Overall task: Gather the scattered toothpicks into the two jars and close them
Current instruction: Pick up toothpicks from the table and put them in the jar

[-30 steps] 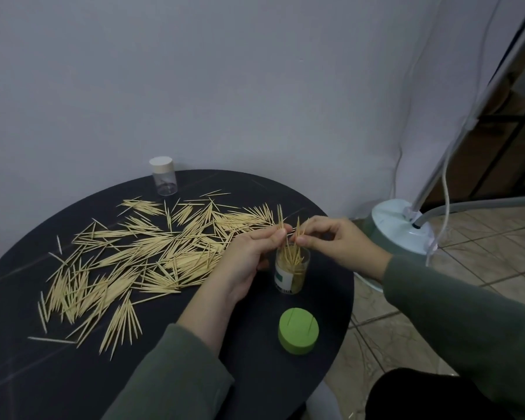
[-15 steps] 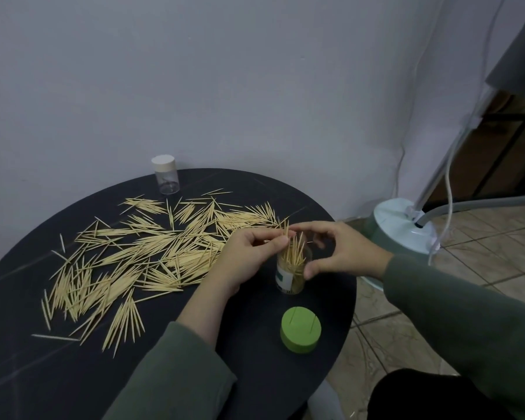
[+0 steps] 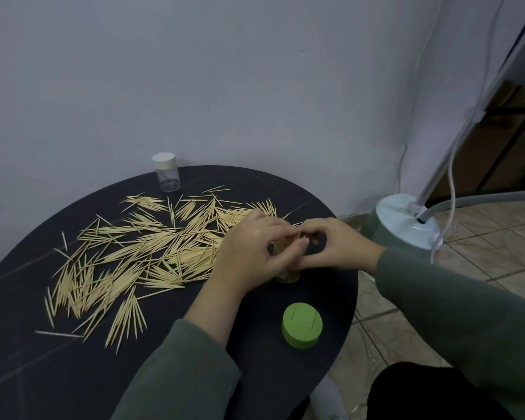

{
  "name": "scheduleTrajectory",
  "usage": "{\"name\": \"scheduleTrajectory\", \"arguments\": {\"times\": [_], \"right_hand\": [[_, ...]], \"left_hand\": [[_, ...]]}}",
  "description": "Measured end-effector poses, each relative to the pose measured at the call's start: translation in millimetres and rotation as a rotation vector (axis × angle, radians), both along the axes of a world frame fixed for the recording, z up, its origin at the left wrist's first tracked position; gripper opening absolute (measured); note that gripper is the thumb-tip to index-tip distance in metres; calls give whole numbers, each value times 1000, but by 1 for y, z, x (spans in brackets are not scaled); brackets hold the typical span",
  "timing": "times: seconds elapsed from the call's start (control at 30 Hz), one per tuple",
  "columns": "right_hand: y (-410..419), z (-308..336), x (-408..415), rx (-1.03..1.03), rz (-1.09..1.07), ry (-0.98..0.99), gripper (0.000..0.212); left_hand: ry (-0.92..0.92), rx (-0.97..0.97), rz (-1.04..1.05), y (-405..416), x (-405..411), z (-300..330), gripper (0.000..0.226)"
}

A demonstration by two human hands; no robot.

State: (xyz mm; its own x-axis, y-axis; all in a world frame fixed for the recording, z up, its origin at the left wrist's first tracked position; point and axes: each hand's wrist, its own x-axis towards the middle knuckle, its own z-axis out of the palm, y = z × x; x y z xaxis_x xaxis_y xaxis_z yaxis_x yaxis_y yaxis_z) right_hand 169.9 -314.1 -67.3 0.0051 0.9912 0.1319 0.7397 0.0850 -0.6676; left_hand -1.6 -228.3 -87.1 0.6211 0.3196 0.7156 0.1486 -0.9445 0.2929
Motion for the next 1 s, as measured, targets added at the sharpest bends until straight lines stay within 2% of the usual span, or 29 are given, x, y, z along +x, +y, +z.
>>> {"name": "scheduleTrajectory", "arguments": {"times": [0.17,0.33,0.5,0.63,0.73,0.83,1.0], "right_hand": [[2,-1,0,-8,-15,-8,30],[2,-1,2,-23,-6,-39,35],[3,-3,4,-38,-47,-46,43],[5,-3,4,-35,-46,-1,34],[5,-3,2,-27,-39,-20,40],[4,-2,2,-35,-27,-28,38],[5,-1,4,-53,-37,-57,38]], "left_hand": [[-28,-33,53,-1,-7,2,45],[-50,-69,-81,-4,-8,-1,34],[-32,-26,-101,-8,-3,0,41],[2,-26,-133,-11,0,-2,37],[-47,-21,-102,-6,-3,-3,29],[-82,-21,-73,-2,-6,-1,28],[-12,-63,-84,-2,-5,-4,30]]}}
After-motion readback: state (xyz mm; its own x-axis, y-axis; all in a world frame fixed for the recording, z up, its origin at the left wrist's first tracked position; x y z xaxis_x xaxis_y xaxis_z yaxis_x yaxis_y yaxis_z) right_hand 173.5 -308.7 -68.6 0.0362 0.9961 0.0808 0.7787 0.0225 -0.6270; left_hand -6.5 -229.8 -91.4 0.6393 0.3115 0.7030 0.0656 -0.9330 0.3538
